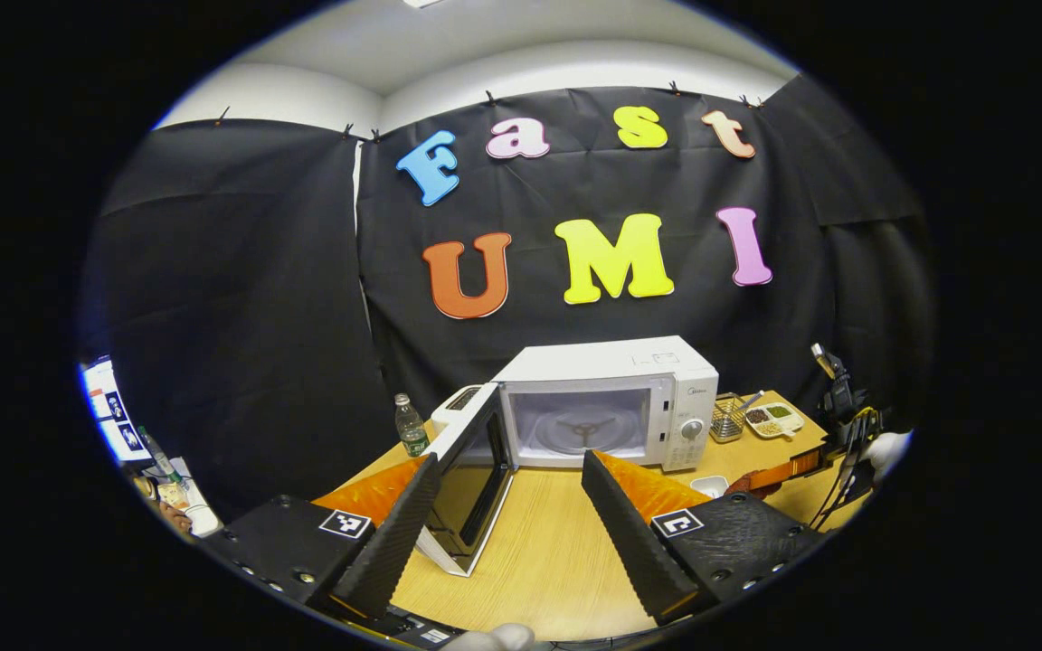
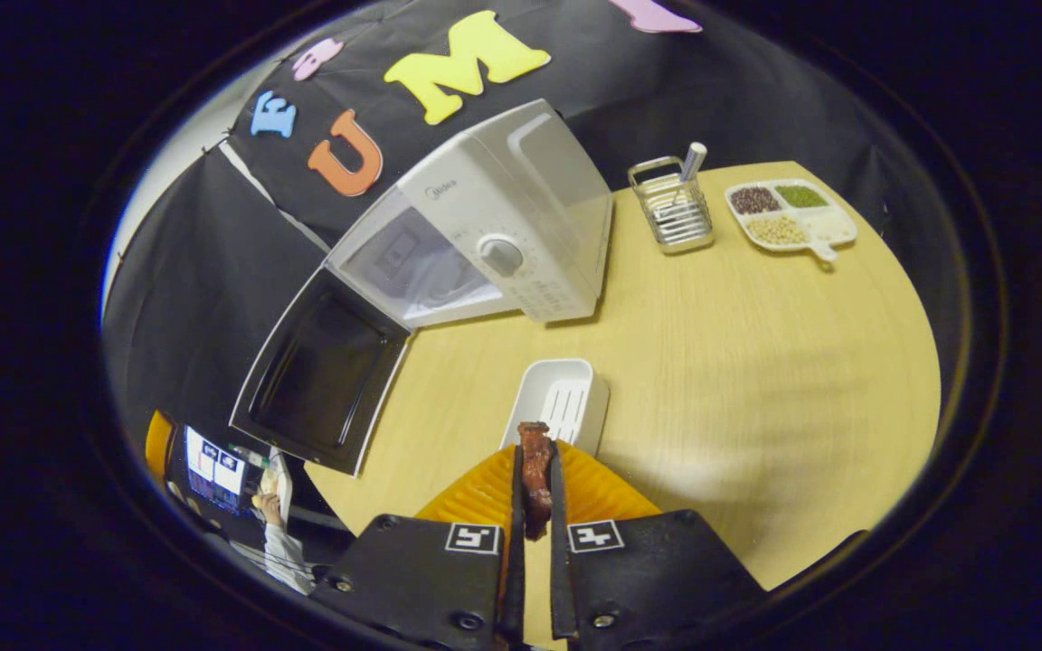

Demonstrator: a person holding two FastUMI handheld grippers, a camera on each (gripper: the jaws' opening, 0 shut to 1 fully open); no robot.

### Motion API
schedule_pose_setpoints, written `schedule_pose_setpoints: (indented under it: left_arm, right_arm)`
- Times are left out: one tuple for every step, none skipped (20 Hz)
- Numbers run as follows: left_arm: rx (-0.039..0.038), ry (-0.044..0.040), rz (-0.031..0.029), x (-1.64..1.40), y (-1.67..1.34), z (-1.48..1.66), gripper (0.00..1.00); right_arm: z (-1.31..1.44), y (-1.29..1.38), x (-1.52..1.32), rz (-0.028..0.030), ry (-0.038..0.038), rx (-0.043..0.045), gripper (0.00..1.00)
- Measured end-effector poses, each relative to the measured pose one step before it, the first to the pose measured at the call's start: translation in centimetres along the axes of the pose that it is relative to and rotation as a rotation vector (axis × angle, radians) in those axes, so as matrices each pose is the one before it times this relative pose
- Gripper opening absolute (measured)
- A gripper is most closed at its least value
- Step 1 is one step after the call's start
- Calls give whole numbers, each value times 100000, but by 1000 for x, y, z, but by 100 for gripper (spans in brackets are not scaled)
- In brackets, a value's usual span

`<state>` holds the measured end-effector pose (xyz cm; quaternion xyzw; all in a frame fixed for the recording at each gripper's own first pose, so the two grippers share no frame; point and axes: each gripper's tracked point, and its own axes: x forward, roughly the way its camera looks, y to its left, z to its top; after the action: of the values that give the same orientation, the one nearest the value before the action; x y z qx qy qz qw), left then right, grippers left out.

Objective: Open the microwave oven with the left hand, put the food in, and close the microwave oven.

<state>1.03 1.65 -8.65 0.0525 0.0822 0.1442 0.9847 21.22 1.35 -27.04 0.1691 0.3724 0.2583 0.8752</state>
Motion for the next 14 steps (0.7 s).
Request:
schedule_pose_setpoints:
  left_arm:
    - [-190, -692, -898, 39, 504, 101, 97]
    - [287, -244, -1366, -53, 332, -43, 97]
    - [728, -446, -1212, 76, 672, -58, 97]
    - [299, 127, -2464, 58, 390, -136, 97]
    - [167, 179, -1632, 93, 597, -67, 97]
    - [182, 385, -2134, 56, 639, -171, 97]
    - [158, 901, -1858, 42, 886, -448, 97]
    - [-13, 414, -1836, -27, 658, -260, 97]
    - [348, 416, -1700, -6, 895, -205, 96]
    - [755, 524, -1440, 30, 927, -337, 96]
    - [746, 85, -774, -41, 1015, -214, 96]
    - [711, -148, -510, -31, 1031, -94, 96]
    - [411, -40, 212, 31, 1112, -201, 96]
    - [-21, 70, 16, -50, 1018, -238, 96]
  right_arm:
    - [893, 1260, -453, 763, -2706, -675, 14]
    - [1014, 1238, -217, 457, -3199, 216, 14]
    - [1020, 1545, -112, 670, -3678, 811, 14]
    - [897, 1656, 212, 533, -3565, 1059, 14]
    - [917, 1815, 269, 701, -4341, 1360, 14]
    - [804, 1639, 589, 576, -5003, 980, 14]
    - [757, 1581, 855, 332, -5002, 1442, 14]
    - [435, 1278, 1145, -454, -4664, 2662, 14]
    - [280, 1233, 1522, -281, -4836, 2994, 14]
    - [66, 1074, 1688, -723, -4767, 4006, 14]
    - [-97, 909, 1911, -666, -4500, 3893, 14]
    - [-221, 709, 1969, -1237, -4805, 3043, 14]
    - [-300, 460, 1879, -1888, -4476, 3365, 14]
    - [-308, 392, 1969, -2170, -4815, 3330, 14]
